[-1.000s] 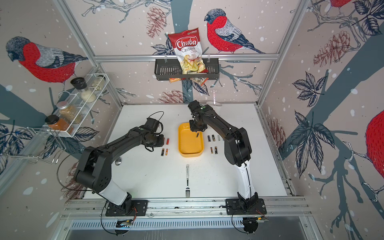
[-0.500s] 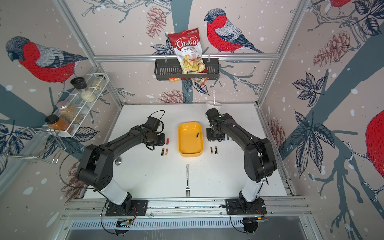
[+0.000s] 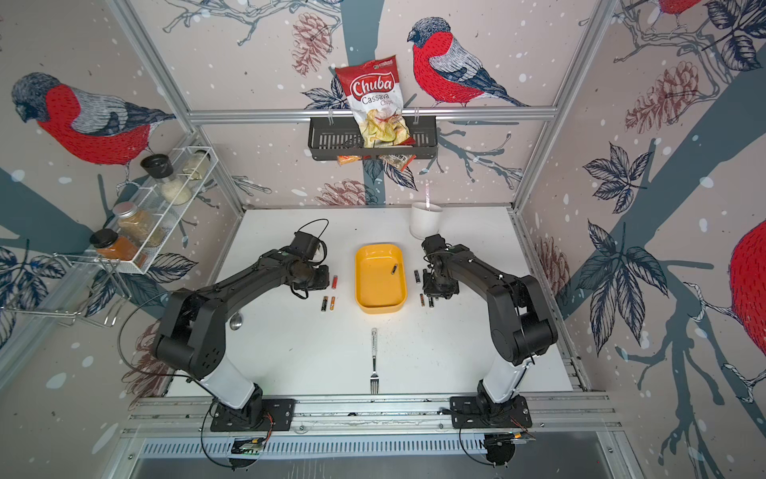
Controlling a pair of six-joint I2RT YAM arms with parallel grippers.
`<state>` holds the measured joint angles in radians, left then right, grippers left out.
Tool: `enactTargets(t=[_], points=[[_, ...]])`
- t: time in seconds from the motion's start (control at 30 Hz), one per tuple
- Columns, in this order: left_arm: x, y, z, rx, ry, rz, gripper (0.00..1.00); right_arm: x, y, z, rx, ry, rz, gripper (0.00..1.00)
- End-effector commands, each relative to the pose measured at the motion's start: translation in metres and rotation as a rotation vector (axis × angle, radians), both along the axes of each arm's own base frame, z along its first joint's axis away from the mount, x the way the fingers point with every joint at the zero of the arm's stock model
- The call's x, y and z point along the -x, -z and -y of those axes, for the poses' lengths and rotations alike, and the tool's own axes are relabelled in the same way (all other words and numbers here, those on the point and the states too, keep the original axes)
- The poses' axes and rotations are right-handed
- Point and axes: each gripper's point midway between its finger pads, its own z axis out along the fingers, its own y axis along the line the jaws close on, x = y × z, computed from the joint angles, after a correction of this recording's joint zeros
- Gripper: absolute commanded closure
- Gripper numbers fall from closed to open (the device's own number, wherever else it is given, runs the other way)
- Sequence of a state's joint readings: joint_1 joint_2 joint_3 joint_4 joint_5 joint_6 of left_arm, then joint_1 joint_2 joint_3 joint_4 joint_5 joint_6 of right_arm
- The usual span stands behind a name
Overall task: Take the batteries out of the storage box
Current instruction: Place the battery at the center of the board.
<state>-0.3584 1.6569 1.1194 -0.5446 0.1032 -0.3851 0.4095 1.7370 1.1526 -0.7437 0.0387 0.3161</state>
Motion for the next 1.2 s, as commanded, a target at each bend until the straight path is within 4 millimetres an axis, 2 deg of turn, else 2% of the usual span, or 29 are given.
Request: enactTargets(t=[0.0,0.87,1.17], points=[[0.001,0.0,-0.002,-0.008,-0.002,-0.012,0.68,-0.004,0.005,0.005,0.018,-0.007,0.014,0.83],[-0.004,0.0,0.005,-0.004,0.008,-0.01,0.68,-0.003,0.033,0.015,0.057,0.01,-0.054,0.81],[-0.01,-0.009,0.006,-0.015,0.008,0.021,0.68,-0.006,0.024,0.014,0.055,0.013,-0.036,0.76]])
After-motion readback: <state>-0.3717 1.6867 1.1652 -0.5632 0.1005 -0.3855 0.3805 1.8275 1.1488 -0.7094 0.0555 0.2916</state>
